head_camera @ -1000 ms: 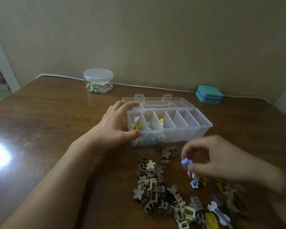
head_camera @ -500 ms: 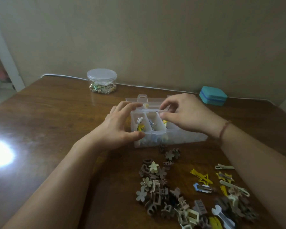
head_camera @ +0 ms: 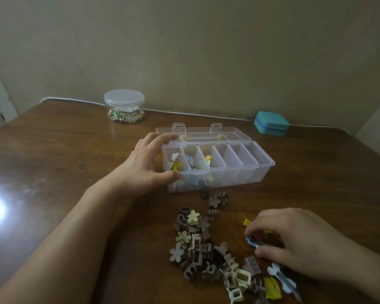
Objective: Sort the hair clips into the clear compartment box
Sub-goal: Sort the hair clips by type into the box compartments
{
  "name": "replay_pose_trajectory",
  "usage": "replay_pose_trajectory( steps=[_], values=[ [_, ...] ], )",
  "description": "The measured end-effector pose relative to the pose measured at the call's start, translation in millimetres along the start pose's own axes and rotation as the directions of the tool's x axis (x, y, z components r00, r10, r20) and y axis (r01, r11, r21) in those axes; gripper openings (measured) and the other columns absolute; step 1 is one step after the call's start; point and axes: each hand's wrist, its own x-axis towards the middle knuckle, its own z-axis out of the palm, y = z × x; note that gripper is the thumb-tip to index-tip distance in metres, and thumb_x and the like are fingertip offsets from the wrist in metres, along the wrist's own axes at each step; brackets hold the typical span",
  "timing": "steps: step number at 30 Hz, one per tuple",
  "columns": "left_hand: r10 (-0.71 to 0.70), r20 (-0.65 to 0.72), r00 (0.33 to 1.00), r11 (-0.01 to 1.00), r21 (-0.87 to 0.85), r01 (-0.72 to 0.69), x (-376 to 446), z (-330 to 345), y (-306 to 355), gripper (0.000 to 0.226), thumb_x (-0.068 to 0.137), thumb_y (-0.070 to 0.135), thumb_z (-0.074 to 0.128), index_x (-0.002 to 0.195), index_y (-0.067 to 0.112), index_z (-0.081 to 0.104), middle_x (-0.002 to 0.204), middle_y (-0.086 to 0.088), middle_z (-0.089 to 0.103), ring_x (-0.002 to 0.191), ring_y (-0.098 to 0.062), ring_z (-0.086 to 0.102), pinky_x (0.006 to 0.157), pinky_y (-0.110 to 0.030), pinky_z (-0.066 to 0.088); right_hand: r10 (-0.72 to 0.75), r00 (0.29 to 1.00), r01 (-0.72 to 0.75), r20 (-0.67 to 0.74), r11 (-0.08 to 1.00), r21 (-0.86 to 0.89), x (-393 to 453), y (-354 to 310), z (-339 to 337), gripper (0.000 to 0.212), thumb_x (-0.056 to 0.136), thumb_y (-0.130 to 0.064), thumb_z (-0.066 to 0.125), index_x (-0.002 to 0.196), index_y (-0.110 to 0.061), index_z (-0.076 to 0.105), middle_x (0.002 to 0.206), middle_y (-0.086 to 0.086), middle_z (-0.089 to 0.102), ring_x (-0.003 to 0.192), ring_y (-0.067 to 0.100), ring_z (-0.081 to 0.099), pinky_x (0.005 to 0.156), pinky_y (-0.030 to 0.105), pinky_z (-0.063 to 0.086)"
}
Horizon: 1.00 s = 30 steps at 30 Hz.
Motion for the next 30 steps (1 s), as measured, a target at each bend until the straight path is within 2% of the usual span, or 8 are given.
replay_pose_trajectory(
  steps=[4,9,11,13,18,22,26,30],
  values=[
    [0.006,-0.002,1.0,1.0,0.007,-0.006,0,0,-1,0.083,0.068,0.058,0.064,0.142,0.044,0.031,0.134,0.02,0.03,0.129,-0.01,0.032,0.108,-0.042,0.036,0.043,0.995,-0.039,-0.088,0.998,0.052,6,-6,-9,0.029,0.09,-0.047,0.057,0.117,-0.056,0.052,0.109,-0.031,0.06,0.097,-0.004,0.061,0.086,0.022,0.052],
    [-0.004,0.001,1.0,1.0,0.015,0.004,0,-1,1,0.086,0.065,0.062,0.062,0.143,0.043,0.031,0.132,0.021,0.03,0.127,-0.01,0.032,0.108,-0.043,0.035,0.216,0.885,0.074,-0.412,0.809,0.583,57,1,-49,0.021,0.082,-0.013,0.074,0.095,-0.029,0.07,0.082,-0.007,0.071,0.057,0.0,0.063,0.053,0.012,0.05],
    [-0.004,0.004,1.0,1.0,0.013,0.004,0,-1,2,0.087,0.064,0.063,0.062,0.143,0.043,0.031,0.132,0.022,0.03,0.128,-0.01,0.032,0.109,-0.042,0.034,0.285,0.875,0.101,-0.392,0.684,0.722,84,2,-63,0.013,0.083,-0.009,0.074,0.094,-0.016,0.071,0.078,0.004,0.071,0.04,0.002,0.05,0.041,0.014,0.04],
    [-0.006,0.005,1.0,1.0,0.011,0.006,0,-1,3,0.085,0.067,0.059,0.065,0.143,0.043,0.03,0.132,0.022,0.029,0.128,-0.008,0.03,0.109,-0.041,0.034,0.298,0.89,0.076,-0.345,0.65,0.756,108,5,-66,0.012,0.083,-0.012,0.074,0.094,-0.014,0.071,0.076,0.008,0.072,0.036,0.005,0.043,0.038,0.02,0.036],
    [0.003,0.003,1.0,1.0,0.027,-0.003,0,-1,3,0.085,0.066,0.061,0.063,0.143,0.044,0.03,0.132,0.022,0.031,0.126,-0.009,0.032,0.108,-0.043,0.035,0.316,0.871,-0.001,-0.376,0.767,0.641,123,23,-52,0.011,0.084,-0.016,0.073,0.095,-0.017,0.071,0.08,0.004,0.07,0.04,-0.005,0.051,0.041,0.007,0.036],
    [-0.002,0.001,1.0,1.0,0.021,0.002,0,-2,3,0.086,0.065,0.062,0.062,0.143,0.042,0.031,0.131,0.02,0.031,0.126,-0.009,0.032,0.108,-0.042,0.035,0.23,0.861,-0.024,-0.454,0.91,0.415,84,23,-46,0.01,0.085,-0.027,0.069,0.094,-0.03,0.068,0.082,-0.011,0.066,0.066,-0.001,0.061,0.055,0.01,0.047],
    [0.004,0.0,1.0,1.0,0.022,-0.004,0,-1,1,0.086,0.066,0.059,0.063,0.144,0.041,0.031,0.13,0.022,0.031,0.127,-0.01,0.033,0.107,-0.04,0.035,0.151,0.965,-0.125,-0.214,0.984,0.13,35,17,-26,0.02,0.077,-0.056,0.056,0.097,-0.053,0.054,0.094,-0.022,0.062,0.084,-0.002,0.059,0.077,0.026,0.055],
    [0.006,-0.001,1.0,1.0,0.012,-0.006,0,0,0,0.084,0.067,0.058,0.064,0.143,0.042,0.031,0.132,0.021,0.03,0.129,-0.01,0.031,0.103,-0.034,0.033,0.139,0.99,-0.14,-0.02,0.99,-0.013,19,9,-6,0.038,0.081,-0.064,0.056,0.116,-0.049,0.055,0.114,-0.031,0.053,0.101,-0.005,0.052,0.092,0.026,0.048]
  ],
)
